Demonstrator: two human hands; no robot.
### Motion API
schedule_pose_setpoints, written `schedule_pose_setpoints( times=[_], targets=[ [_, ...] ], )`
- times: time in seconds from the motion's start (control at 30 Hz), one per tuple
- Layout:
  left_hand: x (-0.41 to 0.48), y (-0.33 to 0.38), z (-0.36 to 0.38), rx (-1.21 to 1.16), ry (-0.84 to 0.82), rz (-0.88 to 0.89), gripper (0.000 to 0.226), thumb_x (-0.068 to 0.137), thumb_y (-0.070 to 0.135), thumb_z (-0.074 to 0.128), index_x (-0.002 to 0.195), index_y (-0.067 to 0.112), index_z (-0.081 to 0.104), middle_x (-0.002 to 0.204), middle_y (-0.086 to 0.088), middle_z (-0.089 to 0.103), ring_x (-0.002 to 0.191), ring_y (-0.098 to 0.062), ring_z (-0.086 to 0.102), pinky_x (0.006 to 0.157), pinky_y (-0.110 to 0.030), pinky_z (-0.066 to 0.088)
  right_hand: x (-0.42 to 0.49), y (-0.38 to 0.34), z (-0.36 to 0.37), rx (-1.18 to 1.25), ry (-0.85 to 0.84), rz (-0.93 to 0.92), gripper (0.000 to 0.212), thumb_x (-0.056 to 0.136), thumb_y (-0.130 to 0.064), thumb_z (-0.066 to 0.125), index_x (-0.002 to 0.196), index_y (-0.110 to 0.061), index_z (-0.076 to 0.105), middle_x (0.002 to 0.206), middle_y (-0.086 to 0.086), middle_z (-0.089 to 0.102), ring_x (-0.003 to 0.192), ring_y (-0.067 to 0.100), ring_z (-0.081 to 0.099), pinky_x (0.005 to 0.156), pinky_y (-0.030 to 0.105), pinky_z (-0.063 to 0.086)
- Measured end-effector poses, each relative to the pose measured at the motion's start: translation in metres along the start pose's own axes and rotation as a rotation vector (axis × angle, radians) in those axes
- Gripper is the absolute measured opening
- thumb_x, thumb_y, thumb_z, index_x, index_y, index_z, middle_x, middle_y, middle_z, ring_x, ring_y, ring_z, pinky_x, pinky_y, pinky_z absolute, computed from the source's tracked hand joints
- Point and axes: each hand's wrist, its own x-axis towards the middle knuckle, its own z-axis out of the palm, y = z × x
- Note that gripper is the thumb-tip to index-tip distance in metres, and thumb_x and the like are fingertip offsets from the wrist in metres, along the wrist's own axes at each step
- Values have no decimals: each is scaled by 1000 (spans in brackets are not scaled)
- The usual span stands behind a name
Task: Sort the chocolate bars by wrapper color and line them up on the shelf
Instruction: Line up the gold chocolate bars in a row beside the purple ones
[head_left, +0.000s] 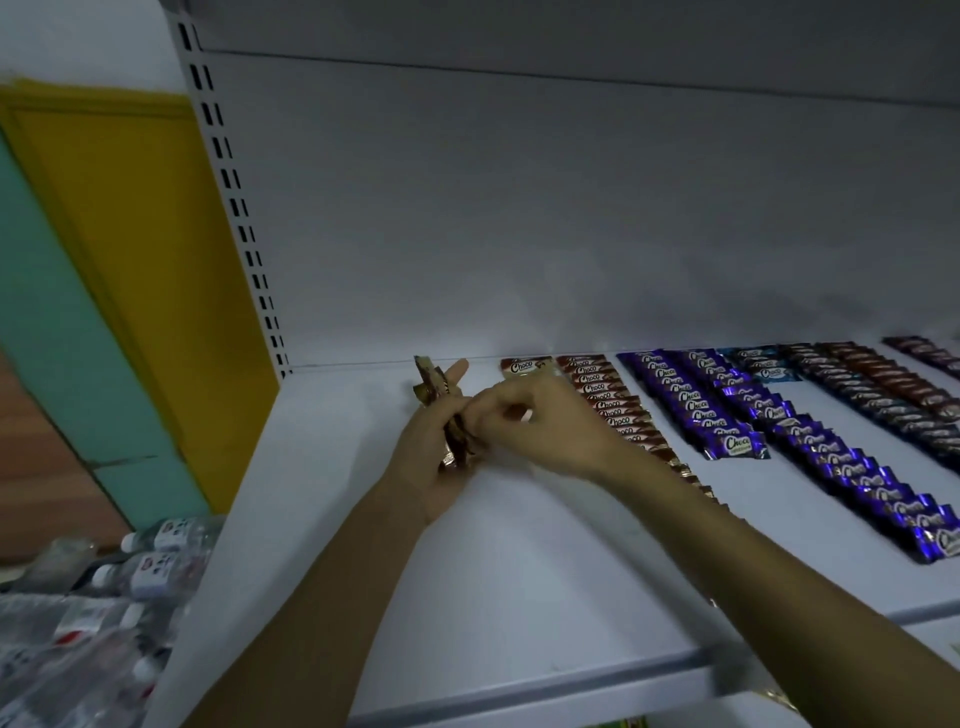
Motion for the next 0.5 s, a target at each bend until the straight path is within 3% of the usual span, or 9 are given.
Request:
schedule_pose_setpoints(
  times=[0.1, 0.17, 0.23, 0.3, 0.4, 0.5],
  targets=[
    [-1, 0, -1, -4, -69, -48, 35, 93, 0, 38, 115, 18, 59, 83, -4, 61, 56, -8, 45, 38, -15, 30, 12, 2, -12, 184, 171, 83, 8, 88, -18, 63, 84, -13, 68, 86, 2, 71, 77, 9, 63, 72, 27, 49],
    [-1, 0, -2, 72, -127, -61, 27, 92, -3, 37, 99, 14, 56, 80, -2, 60, 53, -6, 42, 37, -14, 27, 20, 2, -11, 181, 138, 145, 17, 89, -29, 64, 104, -20, 63, 105, 3, 64, 95, 13, 61, 83, 27, 49],
    [-2, 0, -1, 131, -179, -82, 27, 91, -3, 35, 101, 12, 55, 73, 1, 62, 52, -6, 41, 36, -15, 26, 24, 0, -11, 175, 69, 181, 39, 88, -35, 65, 124, -24, 58, 122, 3, 51, 111, 16, 54, 93, 25, 45],
    [-3, 0, -2, 181, -223, -112, 28, 91, -4, 33, 100, 11, 55, 69, 2, 63, 54, -7, 39, 36, -15, 25, 25, -4, -14, 166, 20, 170, 41, 88, -31, 66, 127, -22, 58, 127, -1, 47, 113, 9, 51, 89, 15, 43],
    [0, -1, -3, 241, -245, -143, 25, 91, -3, 36, 99, 12, 54, 77, -1, 66, 55, -7, 41, 37, -15, 27, 26, -7, -20, 353, -138, 198, 13, 90, -18, 65, 102, -13, 67, 96, -5, 64, 83, 3, 62, 73, 21, 52],
    [2, -4, -5, 220, -209, -155, 35, 91, -3, 38, 115, 14, 57, 89, -5, 66, 54, -6, 42, 37, -14, 27, 31, -1, -24, 497, -19, 206, 4, 88, -8, 64, 87, -12, 64, 78, 1, 65, 70, 11, 60, 70, 24, 51]
  ],
)
